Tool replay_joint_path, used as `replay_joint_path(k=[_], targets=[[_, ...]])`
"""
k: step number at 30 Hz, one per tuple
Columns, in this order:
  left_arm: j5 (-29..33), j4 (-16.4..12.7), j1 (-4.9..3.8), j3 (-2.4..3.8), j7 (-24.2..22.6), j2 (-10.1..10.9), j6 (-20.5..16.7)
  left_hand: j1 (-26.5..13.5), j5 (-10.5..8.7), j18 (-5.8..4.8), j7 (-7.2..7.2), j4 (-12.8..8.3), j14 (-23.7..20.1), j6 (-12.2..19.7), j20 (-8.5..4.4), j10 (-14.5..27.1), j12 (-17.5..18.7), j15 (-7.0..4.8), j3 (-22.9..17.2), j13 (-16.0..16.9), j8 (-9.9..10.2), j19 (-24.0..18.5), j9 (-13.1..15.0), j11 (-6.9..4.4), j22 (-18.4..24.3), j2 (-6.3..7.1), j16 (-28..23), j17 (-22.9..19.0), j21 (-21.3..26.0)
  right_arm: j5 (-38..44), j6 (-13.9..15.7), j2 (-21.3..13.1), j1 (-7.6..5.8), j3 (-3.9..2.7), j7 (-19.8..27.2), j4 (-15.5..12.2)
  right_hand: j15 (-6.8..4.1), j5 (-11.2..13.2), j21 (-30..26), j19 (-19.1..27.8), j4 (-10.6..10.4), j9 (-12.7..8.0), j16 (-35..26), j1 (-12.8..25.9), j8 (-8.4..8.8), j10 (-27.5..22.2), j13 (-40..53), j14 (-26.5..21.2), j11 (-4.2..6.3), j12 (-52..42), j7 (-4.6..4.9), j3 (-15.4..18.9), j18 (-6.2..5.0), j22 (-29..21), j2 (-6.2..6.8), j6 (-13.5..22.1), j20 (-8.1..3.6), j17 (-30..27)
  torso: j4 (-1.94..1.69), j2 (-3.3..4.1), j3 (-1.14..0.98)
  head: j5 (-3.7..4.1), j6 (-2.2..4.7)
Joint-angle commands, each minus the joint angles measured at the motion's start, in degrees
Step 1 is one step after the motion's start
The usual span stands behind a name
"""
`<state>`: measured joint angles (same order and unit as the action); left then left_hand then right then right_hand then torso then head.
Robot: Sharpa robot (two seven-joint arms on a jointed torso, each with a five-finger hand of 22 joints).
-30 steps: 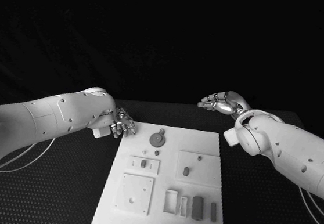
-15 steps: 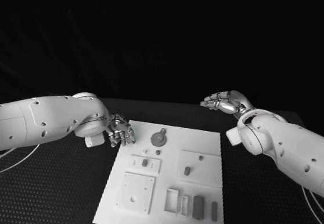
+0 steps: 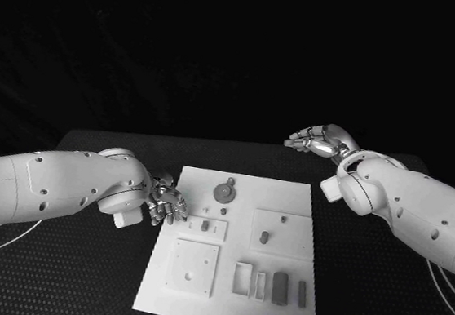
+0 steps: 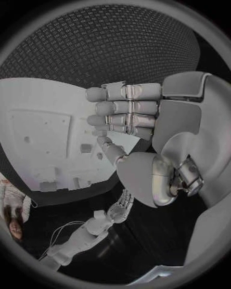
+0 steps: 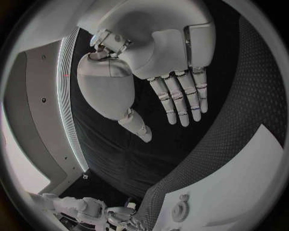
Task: Assemble the parts on the task board
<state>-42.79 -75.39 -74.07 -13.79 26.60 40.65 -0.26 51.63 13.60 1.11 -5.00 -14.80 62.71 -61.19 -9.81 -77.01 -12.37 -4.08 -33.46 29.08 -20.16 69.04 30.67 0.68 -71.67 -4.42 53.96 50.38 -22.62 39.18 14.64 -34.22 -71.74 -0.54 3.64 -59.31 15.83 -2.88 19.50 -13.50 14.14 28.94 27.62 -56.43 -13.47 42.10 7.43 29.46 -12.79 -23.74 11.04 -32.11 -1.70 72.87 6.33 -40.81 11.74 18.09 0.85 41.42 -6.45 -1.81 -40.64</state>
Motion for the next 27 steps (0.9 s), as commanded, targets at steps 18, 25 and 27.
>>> replay_joint_path(k=[18, 25, 27], targets=[[-6.1, -1.2, 0.77, 0.04, 0.5, -1.3, -1.8, -0.2, 0.46, 2.03, 0.14, -1.1, 0.4, -0.6, -0.12, -0.7, -0.3, -0.43, -0.6, 0.3, -0.4, 0.6, 0.0, -0.17, -0.5, -0.75, 0.5, 0.4, -0.5, 0.2, -0.4, 0.0, 0.00, -0.02, 0.3, -0.1, -0.15, 0.1, -0.4, 0.4, -0.1, -0.1, 0.2, 0.2, -0.42, 0.0, -0.2, -0.4, -0.28, -0.1, 2.62, 0.2, 0.47, 0.1, -0.25, 0.4, 0.06, -0.1, 0.21, 0.12, -0.10, 0.05, -0.73], [-7.8, -1.0, 1.12, 0.04, 0.4, -1.9, -1.8, -0.2, 0.46, 2.03, 0.14, -1.1, 0.4, -0.5, -0.16, -0.7, -0.3, -0.46, -0.6, 0.3, -0.4, 0.6, -0.1, -0.17, -0.5, -0.74, 0.6, 0.4, -0.5, 0.2, -0.4, 0.0, 0.00, -0.02, 0.3, -0.1, -0.15, 0.1, -0.4, 0.4, -0.1, -0.1, 0.2, 0.2, -0.43, 0.0, -0.2, -0.4, -0.28, -0.1, 2.62, 0.2, 0.46, 0.2, -0.25, 0.4, 0.06, -0.1, 0.10, 0.07, -0.05, 0.19, -0.85], [-8.3, -1.1, 1.20, 0.04, 0.5, -2.0, -1.7, -0.3, 0.46, 2.03, 0.14, -1.1, 0.4, -0.5, -0.16, -0.7, -0.3, -0.47, -0.6, 0.3, -0.4, 0.6, -0.1, -0.17, -0.5, -0.74, 0.6, 0.4, -0.6, 0.2, -0.4, 0.0, 0.00, -0.02, 0.3, -0.1, -0.14, 0.1, -0.4, 0.4, -0.1, -0.1, 0.2, 0.2, -0.44, 0.0, -0.2, -0.4, -0.28, -0.1, 2.62, 0.2, 0.46, 0.2, -0.25, 0.4, 0.07, -0.1, 0.11, 0.07, -0.06, 0.20, -0.93]])
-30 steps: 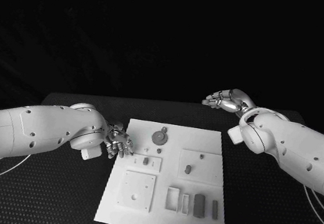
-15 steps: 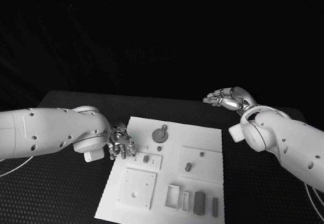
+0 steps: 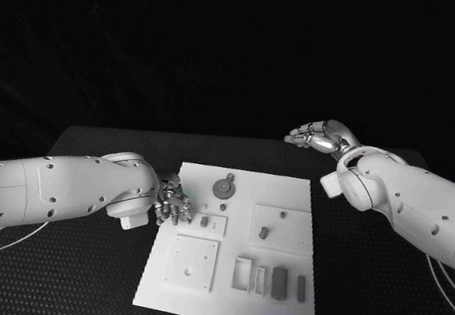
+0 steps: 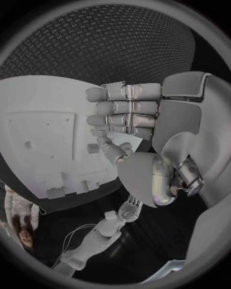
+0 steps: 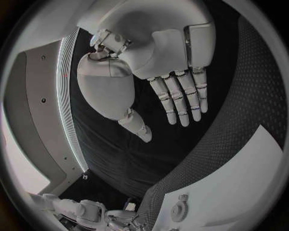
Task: Assemble the parts on the task board
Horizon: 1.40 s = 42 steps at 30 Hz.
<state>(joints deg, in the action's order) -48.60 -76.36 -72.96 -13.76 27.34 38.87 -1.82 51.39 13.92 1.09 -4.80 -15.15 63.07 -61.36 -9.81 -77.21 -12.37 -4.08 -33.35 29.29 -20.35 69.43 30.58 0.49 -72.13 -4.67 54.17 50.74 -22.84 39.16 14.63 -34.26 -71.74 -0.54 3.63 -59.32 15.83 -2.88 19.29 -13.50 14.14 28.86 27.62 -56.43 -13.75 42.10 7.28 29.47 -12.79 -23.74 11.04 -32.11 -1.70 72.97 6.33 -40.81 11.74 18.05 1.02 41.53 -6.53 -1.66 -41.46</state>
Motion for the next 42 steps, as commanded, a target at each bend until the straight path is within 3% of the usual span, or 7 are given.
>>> replay_joint_path(k=[1, 42], targets=[[-2.6, -0.1, 0.13, 0.02, -0.3, -0.3, -0.1, 0.0, 0.14, 2.04, -0.06, -0.8, 0.0, -0.4, -0.16, -0.5, -0.3, -0.47, -0.8, 0.1, -0.3, 0.2, 0.0, 0.02, -0.1, -0.50, 0.4, 0.1, -0.3, 0.2, -0.4, 0.1, 0.00, -0.02, 0.3, 0.0, -0.14, 0.1, -0.2, 0.4, -0.1, -0.1, 0.2, 0.2, -0.16, 0.0, -0.1, -0.4, -0.28, -0.1, 2.62, 0.2, 0.46, 0.1, -0.24, 0.4, 0.07, -0.1, -0.06, -0.03, 0.01, 0.05, -0.13], [-4.6, 0.8, 0.92, 0.03, 0.9, -1.4, 1.5, -0.2, 0.19, 2.01, -0.03, -0.9, 0.2, -0.5, -0.40, -0.7, -0.6, -0.70, -1.0, 0.4, -0.4, 0.5, 0.0, -0.11, -0.6, -0.53, 0.8, 0.4, -0.7, 0.2, -0.5, 0.0, 0.09, -0.02, 0.4, -0.2, -0.12, 0.1, -0.3, 0.4, -0.2, -0.2, 0.3, 0.3, -0.23, 0.0, -0.3, -0.5, -0.29, -0.2, 2.63, 0.2, 0.42, 0.2, -0.25, 0.5, 0.10, -0.1, -0.10, -0.06, 0.00, 0.16, -0.64]])
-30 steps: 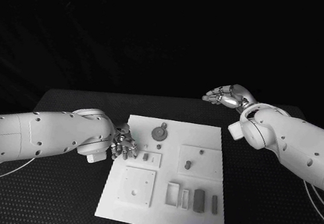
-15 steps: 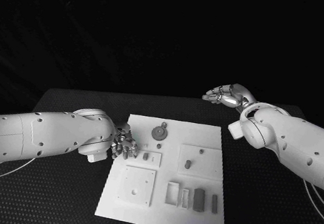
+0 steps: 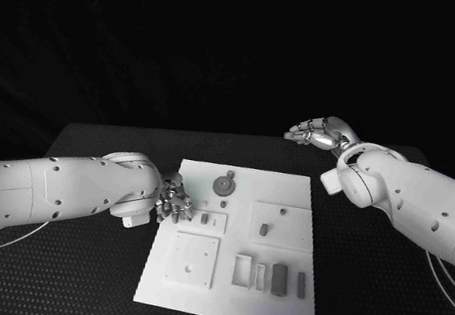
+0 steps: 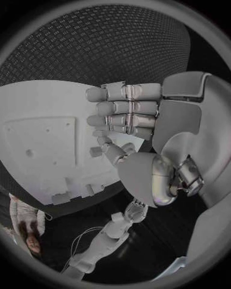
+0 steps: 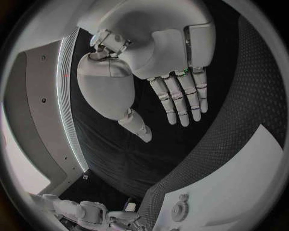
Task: Assemble the parts on the task board
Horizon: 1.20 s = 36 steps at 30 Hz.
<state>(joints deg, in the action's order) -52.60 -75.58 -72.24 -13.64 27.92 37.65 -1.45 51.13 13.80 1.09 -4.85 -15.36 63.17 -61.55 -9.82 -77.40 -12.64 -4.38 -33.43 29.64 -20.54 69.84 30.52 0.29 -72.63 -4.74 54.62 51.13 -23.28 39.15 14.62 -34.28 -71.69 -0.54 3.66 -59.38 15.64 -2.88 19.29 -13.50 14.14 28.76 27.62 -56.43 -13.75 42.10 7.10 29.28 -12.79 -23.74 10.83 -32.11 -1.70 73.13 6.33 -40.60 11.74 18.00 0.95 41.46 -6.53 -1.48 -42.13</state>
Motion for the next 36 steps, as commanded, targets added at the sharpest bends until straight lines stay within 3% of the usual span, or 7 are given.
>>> replay_joint_path(k=[1, 13, 18, 28, 32, 36], targets=[[-0.6, 0.1, 0.20, -0.09, 0.4, -0.2, 1.1, 0.0, 0.31, 2.00, 0.02, -0.7, 0.1, -0.3, -0.39, -0.5, -0.3, -0.40, -1.0, 0.1, -0.2, 0.1, 0.1, 0.09, -0.1, -0.46, 0.3, 0.1, -0.2, 0.2, -0.5, 0.0, 0.04, -0.02, 0.4, -0.1, 0.07, 0.1, -0.3, 0.4, -0.2, -0.1, 0.3, 0.3, -0.23, 0.0, -0.1, -0.3, -0.29, -0.2, 2.83, 0.2, 0.42, 0.1, -0.25, 0.2, 0.10, -0.1, -0.02, 0.00, 0.01, -0.03, 0.06], [-2.1, 0.4, 0.20, -0.08, 0.5, -1.2, 1.3, -0.2, 0.63, 2.00, 0.15, -0.8, 0.4, -0.5, -0.60, -0.8, -0.7, -0.62, -1.0, 0.4, -0.4, 0.4, 0.1, -0.11, -0.6, -0.32, 0.7, 0.4, -0.6, 0.2, -0.6, 0.0, 0.07, -0.02, 0.4, -0.1, 0.07, 0.1, -0.3, 0.4, -0.2, -0.1, 0.3, 0.3, -0.25, 0.0, -0.1, -0.3, -0.29, -0.2, 2.84, 0.2, 0.41, 0.1, -0.26, 0.2, 0.11, -0.1, 0.02, 0.00, -0.02, -0.09, -0.07], [-3.8, 0.6, 0.19, -0.08, 0.8, -1.7, 1.8, -0.8, 4.17, 1.97, 0.59, -1.1, 0.8, -1.1, -1.21, -1.0, -2.6, -1.26, -0.9, 1.6, -1.5, 1.0, 0.3, -0.62, -2.2, -0.11, 2.5, 1.2, -1.8, 0.2, -0.6, 0.0, 0.09, -0.02, 0.4, -0.2, 0.07, 0.1, -0.4, 0.4, -0.2, -0.1, 0.3, 0.3, -0.26, 0.0, -0.2, -0.3, -0.29, -0.2, 2.83, 0.2, 0.41, 0.1, -0.26, 0.3, 0.12, -0.1, 0.01, -0.02, -0.04, -0.14, -0.08], [-5.2, 0.7, 0.19, -0.08, 1.2, -2.7, 3.3, -2.1, 7.76, 1.97, 1.45, -1.2, 1.6, -1.9, -2.24, -1.1, -6.5, -2.32, -0.7, 3.5, -4.3, 2.2, 0.9, -1.56, -3.7, -0.04, 5.4, 1.8, -4.1, 0.2, -0.6, 0.0, 0.09, -0.02, 0.4, -0.3, 0.07, 0.1, -0.4, 0.4, -0.2, -0.1, 0.3, 0.3, -0.28, 0.0, -0.2, -0.4, -0.28, -0.2, 2.84, 0.2, 0.39, 0.1, -0.25, 0.3, 0.12, -0.1, 0.00, -0.01, -0.06, -0.19, -0.15], [-5.5, 0.7, 0.19, -0.07, 1.3, -3.0, 3.7, -2.9, 9.72, 1.94, 1.94, -1.3, 1.8, -2.0, -2.81, -0.9, -8.8, -2.88, -0.5, 4.6, -6.4, 2.5, 1.5, -2.05, -3.7, -0.29, 7.2, 2.0, -5.9, 0.2, -0.6, 0.0, 0.09, -0.02, 0.4, -0.3, 0.07, 0.1, -0.4, 0.4, -0.2, -0.1, 0.3, 0.3, -0.28, 0.0, -0.2, -0.4, -0.28, -0.2, 2.83, 0.2, 0.39, 0.1, -0.25, 0.3, 0.12, -0.1, 0.02, -0.03, -0.04, -0.26, -0.20], [-5.7, 0.6, 0.19, -0.07, 1.2, -3.3, 4.0, -3.7, 10.21, 1.89, 2.34, -1.3, 2.1, -2.1, -3.19, -0.9, -10.7, -3.33, -0.4, 5.2, -8.1, 2.8, 1.8, -2.46, -3.7, -0.50, 8.6, 2.0, -7.6, 0.2, -0.6, 0.0, 0.09, -0.02, 0.4, -0.3, 0.07, 0.1, -0.4, 0.4, -0.2, -0.1, 0.3, 0.3, -0.29, 0.0, -0.2, -0.4, -0.28, -0.2, 2.83, 0.2, 0.39, 0.2, -0.25, 0.3, 0.12, -0.1, 0.00, 0.00, -0.01, -0.29, -0.18]])
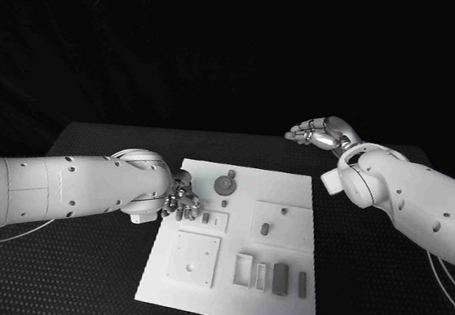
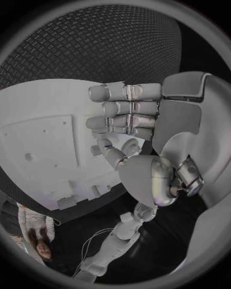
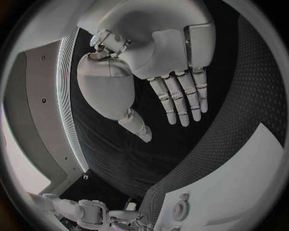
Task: Assemble the parts on the task board
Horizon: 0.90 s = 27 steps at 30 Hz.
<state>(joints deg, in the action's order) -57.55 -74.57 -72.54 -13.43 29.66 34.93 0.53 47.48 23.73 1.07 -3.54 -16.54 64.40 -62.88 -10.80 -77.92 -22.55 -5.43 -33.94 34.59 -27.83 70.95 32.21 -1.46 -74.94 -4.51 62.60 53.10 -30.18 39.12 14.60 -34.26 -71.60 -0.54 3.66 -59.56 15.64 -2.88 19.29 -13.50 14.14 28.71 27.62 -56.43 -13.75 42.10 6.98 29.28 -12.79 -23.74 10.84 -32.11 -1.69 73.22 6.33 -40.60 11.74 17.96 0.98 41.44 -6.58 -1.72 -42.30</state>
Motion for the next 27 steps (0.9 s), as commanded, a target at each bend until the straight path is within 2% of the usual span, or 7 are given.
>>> replay_joint_path(k=[1, 6, 27], targets=[[-0.8, -0.4, 0.48, -0.28, -0.5, -0.6, 2.0, -0.1, 0.34, 1.90, 1.08, -0.1, 0.9, -0.7, -2.27, -0.3, -1.1, -2.34, 0.1, 0.4, -1.0, 1.7, 0.2, -0.77, -1.4, -0.77, 0.8, 0.1, -1.0, 0.2, -0.6, 0.0, 0.01, -0.02, 0.4, -0.1, 0.07, 0.1, -0.4, 0.4, -0.2, -0.1, 0.3, 0.3, -0.29, 0.0, -0.1, -0.4, -0.28, -0.2, 2.83, 0.2, 0.38, 0.1, -0.25, 0.3, 0.12, -0.1, -0.03, 0.02, 0.04, -0.05, -0.02], [-1.0, -0.5, 0.48, -0.28, -0.5, -0.7, 2.6, -0.3, 0.61, 1.87, 1.17, -0.1, 0.8, -0.5, -2.44, -0.1, -1.9, -2.49, -0.1, 0.6, -1.8, 1.6, 0.3, -0.88, -1.4, -0.79, 1.3, -0.1, -1.7, 0.2, -0.6, 0.0, 0.01, -0.02, 0.4, -0.1, 0.07, 0.1, -0.4, 0.4, -0.2, -0.1, 0.4, 0.3, -0.30, 0.0, -0.1, -0.4, -0.28, -0.2, 2.83, 0.2, 0.37, 0.1, -0.25, 0.3, 0.12, -0.1, -0.01, 0.03, 0.05, -0.04, -0.03], [-4.3, 0.4, 0.48, -0.28, -0.4, 0.0, 2.8, -0.3, 0.79, 1.85, 1.21, -0.1, 0.7, -0.3, -2.59, 0.2, -2.6, -2.60, -0.3, 0.7, -2.4, 1.4, 0.3, -0.95, -1.4, -0.88, 1.8, -0.2, -2.4, 0.2, -0.6, 0.0, 0.01, -0.02, 0.4, -0.2, 0.08, 0.1, -0.5, 0.4, -0.3, -0.1, 0.4, 0.3, -0.34, 0.0, -0.2, -0.4, -0.28, -0.3, 2.83, 0.2, 0.35, 0.1, -0.24, 0.3, 0.14, -0.1, -0.06, 0.06, 0.13, 0.01, -0.21]])
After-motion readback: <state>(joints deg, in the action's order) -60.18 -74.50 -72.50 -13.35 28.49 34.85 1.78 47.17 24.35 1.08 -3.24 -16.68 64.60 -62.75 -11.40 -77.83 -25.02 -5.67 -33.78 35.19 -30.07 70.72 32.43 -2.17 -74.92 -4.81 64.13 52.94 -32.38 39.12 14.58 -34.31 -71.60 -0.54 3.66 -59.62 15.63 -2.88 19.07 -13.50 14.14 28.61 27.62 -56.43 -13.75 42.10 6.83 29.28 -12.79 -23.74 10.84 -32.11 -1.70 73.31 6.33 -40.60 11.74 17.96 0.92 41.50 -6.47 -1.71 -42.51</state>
